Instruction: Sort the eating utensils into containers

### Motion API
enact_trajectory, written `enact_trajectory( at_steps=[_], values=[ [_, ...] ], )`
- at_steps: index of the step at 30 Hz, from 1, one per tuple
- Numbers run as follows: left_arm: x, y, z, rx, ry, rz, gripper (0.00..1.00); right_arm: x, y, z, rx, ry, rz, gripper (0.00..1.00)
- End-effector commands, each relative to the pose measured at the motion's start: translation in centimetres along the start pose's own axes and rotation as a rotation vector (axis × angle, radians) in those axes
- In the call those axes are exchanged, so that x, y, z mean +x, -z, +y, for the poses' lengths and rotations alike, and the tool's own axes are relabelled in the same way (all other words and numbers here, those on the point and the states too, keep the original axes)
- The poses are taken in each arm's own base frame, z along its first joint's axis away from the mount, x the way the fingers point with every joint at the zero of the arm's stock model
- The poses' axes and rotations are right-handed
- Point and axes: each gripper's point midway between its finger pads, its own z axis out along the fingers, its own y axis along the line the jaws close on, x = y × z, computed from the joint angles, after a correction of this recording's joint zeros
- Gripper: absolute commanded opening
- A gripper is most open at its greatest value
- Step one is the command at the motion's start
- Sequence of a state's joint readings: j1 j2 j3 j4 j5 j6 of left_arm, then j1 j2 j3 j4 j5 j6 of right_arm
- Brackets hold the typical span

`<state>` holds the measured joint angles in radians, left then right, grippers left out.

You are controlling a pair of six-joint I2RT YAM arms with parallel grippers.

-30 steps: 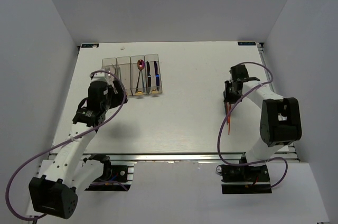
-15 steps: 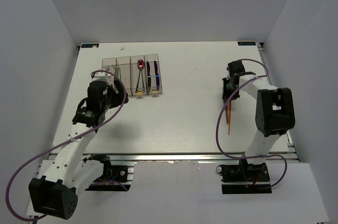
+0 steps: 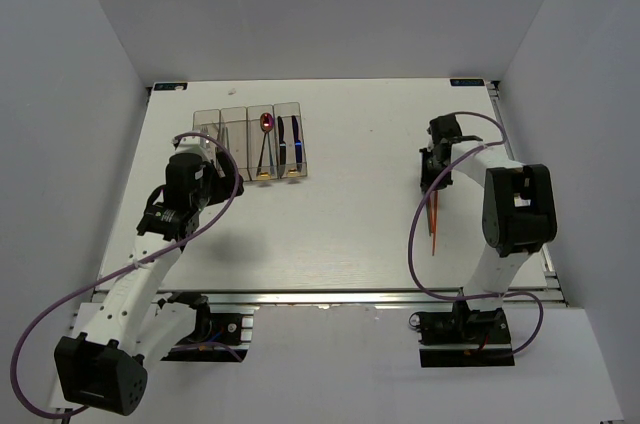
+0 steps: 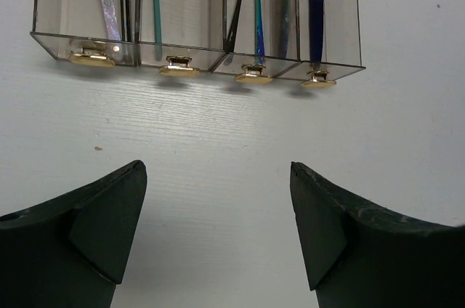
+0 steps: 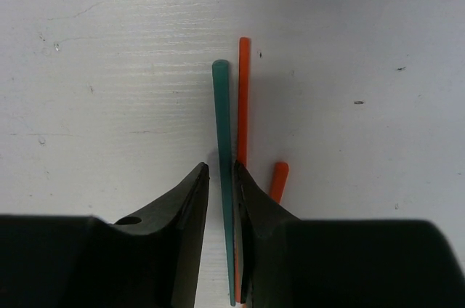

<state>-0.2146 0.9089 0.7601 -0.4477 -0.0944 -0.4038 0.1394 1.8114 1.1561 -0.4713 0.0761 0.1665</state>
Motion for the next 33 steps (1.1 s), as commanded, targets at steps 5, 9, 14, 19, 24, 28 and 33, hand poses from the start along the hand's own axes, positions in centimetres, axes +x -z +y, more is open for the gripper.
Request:
enact_trajectory(
  at_steps=[5, 9, 14, 19, 24, 28, 33],
  values=[
    [-0.6, 0.2, -0.5, 0.019, -0.01, -0.013, 0.89, 0.7, -1.3, 0.1, 0.029, 0.033, 0.042, 0.25],
    [-0.5, 0.2, -0.5, 0.02, -0.011, -0.01, 0.89, 1.7, -2.0, -0.1, 0.049, 0.03, 0.077, 0.25],
    [-0.4, 0.1, -0.5, 0.018, -0.01, -0.006, 0.89, 3.1, -2.1, -0.4, 0.084, 0.034, 0.102, 0.02],
    [-0.7, 0.4, -2.3, 0.103, 0.031, -0.002, 0.89, 3.1, -0.9, 4.6, -0.137, 0.034, 0.051, 0.0],
    [-3.3, 2.8, -10.5, 0.535, 0.169, -0.019, 0.91, 0.3, 7.7, 14.5, -0.718, 0.023, -0.146, 0.0],
    [-5.1, 4.8, -14.8, 0.793, 0.374, 0.002, 0.91, 1.7, 15.4, 21.3, -1.104, 0.117, -0.186, 0.0],
    [-6.3, 4.1, -16.2, 0.847, 0.437, -0.007, 0.9, 3.8, 21.6, 27.8, -1.292, 0.215, -0.233, 0.0]
  ],
)
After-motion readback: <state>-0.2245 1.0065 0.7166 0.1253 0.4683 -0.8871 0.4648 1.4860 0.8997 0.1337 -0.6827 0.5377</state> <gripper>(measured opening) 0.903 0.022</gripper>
